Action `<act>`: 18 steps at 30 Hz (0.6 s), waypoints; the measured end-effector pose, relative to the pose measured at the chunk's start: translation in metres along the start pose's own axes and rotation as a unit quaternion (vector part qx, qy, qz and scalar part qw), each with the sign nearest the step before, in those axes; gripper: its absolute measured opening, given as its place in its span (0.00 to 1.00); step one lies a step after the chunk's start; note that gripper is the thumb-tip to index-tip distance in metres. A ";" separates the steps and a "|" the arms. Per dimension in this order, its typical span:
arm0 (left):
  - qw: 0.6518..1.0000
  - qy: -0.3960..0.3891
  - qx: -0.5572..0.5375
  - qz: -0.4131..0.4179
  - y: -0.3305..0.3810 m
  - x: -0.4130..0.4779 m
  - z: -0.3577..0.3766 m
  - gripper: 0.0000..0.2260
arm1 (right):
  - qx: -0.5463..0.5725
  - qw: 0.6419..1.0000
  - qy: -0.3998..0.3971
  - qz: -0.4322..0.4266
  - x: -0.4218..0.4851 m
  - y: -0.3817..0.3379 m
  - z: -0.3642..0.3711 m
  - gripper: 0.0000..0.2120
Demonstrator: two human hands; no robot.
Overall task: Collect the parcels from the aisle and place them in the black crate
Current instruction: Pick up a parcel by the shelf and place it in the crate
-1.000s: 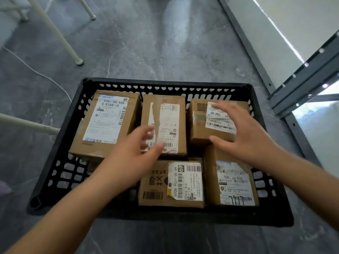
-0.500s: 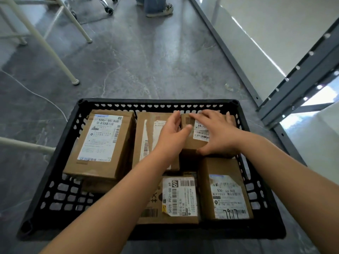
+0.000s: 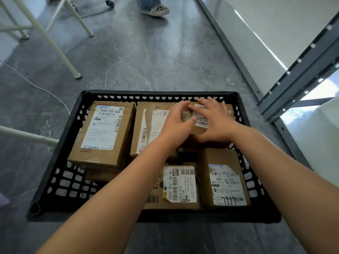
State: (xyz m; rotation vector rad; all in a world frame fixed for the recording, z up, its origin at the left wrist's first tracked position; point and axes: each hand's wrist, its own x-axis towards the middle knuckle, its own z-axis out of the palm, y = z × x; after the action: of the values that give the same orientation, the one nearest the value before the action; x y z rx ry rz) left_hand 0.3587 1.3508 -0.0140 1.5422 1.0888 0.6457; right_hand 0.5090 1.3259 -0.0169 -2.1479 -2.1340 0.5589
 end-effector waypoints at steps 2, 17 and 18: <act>0.999 0.008 0.018 0.035 0.003 -0.007 -0.012 0.21 | 0.001 1.000 0.020 -0.011 -0.007 -0.006 -0.004 0.43; 0.987 0.120 -0.049 -0.093 -0.034 -0.061 -0.070 0.21 | 0.503 0.850 0.098 0.119 -0.059 -0.113 0.042 0.21; 0.986 0.122 -0.060 -0.095 -0.032 -0.061 -0.068 0.21 | 0.500 0.853 0.089 0.117 -0.057 -0.114 0.041 0.22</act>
State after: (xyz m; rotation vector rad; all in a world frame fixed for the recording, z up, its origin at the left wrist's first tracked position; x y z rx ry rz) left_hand 0.2647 1.3270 -0.0182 1.2611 1.3386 0.7669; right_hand 0.3892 1.2662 -0.0094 -1.6986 -1.0439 1.1121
